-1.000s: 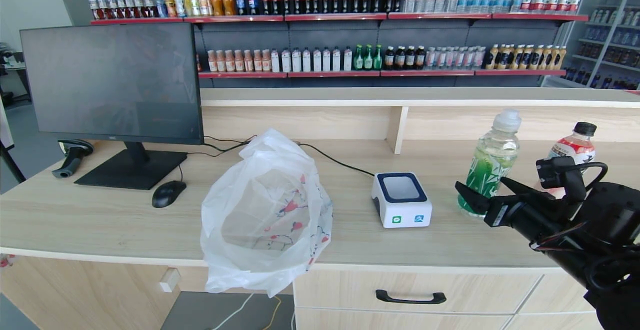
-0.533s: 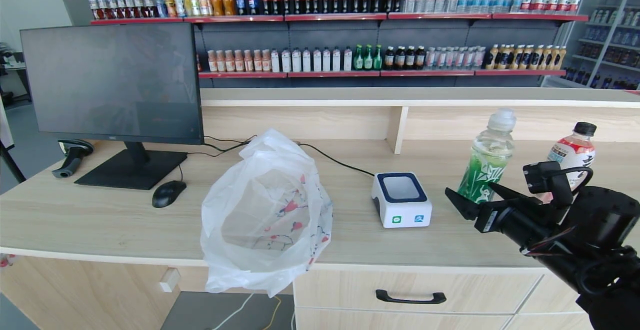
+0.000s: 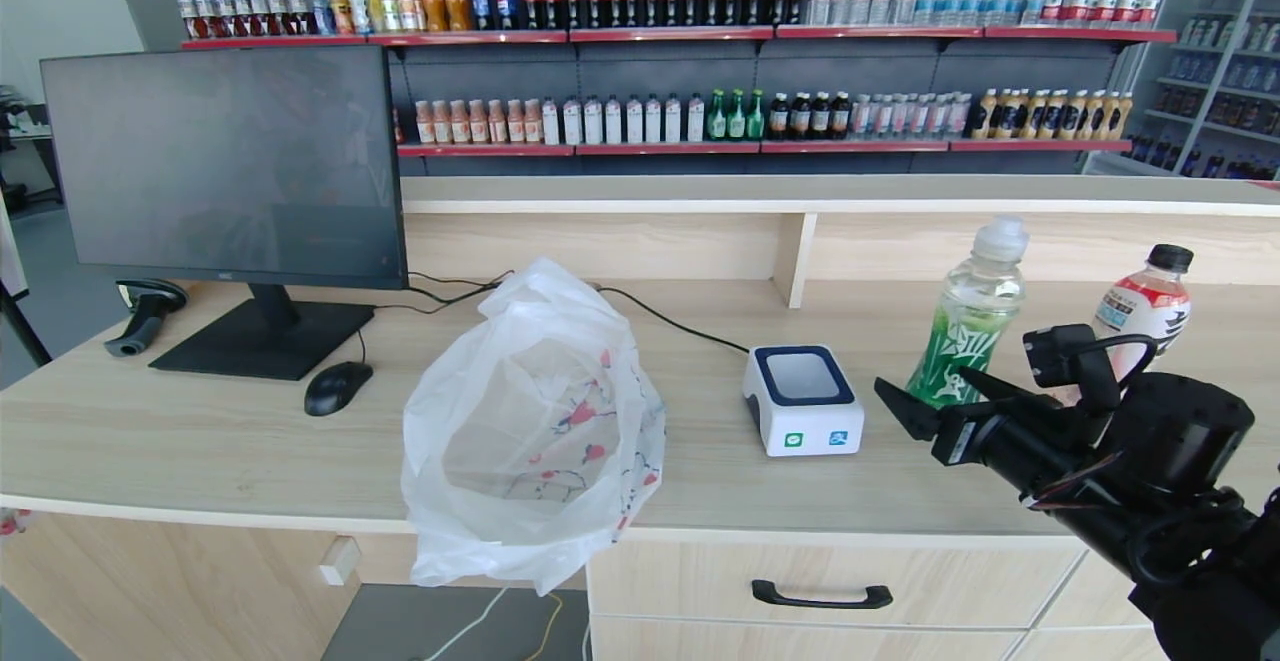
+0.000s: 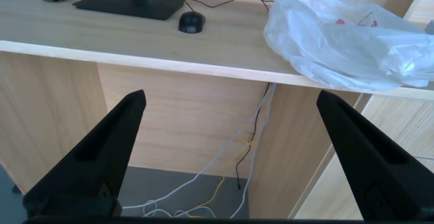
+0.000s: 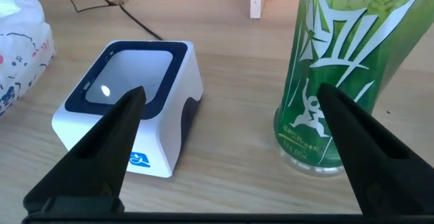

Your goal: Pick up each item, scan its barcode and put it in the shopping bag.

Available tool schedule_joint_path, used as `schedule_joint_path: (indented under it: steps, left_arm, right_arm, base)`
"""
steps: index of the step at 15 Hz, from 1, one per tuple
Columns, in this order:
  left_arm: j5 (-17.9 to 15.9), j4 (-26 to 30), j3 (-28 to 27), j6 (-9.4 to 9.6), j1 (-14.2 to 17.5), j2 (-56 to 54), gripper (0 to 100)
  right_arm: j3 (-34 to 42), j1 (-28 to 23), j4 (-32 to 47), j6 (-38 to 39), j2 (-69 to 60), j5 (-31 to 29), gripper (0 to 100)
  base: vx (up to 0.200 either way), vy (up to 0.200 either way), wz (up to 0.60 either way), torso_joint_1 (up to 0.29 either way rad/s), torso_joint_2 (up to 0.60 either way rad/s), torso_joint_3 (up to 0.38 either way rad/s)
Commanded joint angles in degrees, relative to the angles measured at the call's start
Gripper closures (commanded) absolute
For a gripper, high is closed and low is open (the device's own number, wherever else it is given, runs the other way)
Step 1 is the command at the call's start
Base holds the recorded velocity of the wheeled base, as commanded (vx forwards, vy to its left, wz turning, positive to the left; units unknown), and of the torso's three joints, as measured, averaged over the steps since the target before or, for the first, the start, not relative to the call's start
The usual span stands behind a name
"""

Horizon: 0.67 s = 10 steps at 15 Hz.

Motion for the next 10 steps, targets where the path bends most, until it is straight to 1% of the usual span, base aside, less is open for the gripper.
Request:
schedule_joint_path:
  steps: [1, 6, 10]
  left_arm:
    - [0.0, 0.0, 0.0, -0.02, 0.0, 0.0, 0]
    - [0.0, 0.0, 0.0, -0.02, 0.0, 0.0, 0]
    - [0.0, 0.0, 0.0, -0.02, 0.0, 0.0, 0]
  right_arm:
    - [-0.7, 1.0, -0.1, 0.1, 1.1, 0.0, 0]
    - [-2.2, 1.6, -0.1, 0.3, 2.5, 0.0, 0]
    - [0.8, 1.5, -0.1, 0.3, -0.9, 0.0, 0]
  base:
    - [0.000, 0.000, 0.00, 0.000, 0.00, 0.000]
    - [0.000, 0.000, 0.00, 0.000, 0.00, 0.000]
    - [0.000, 0.000, 0.00, 0.000, 0.00, 0.000]
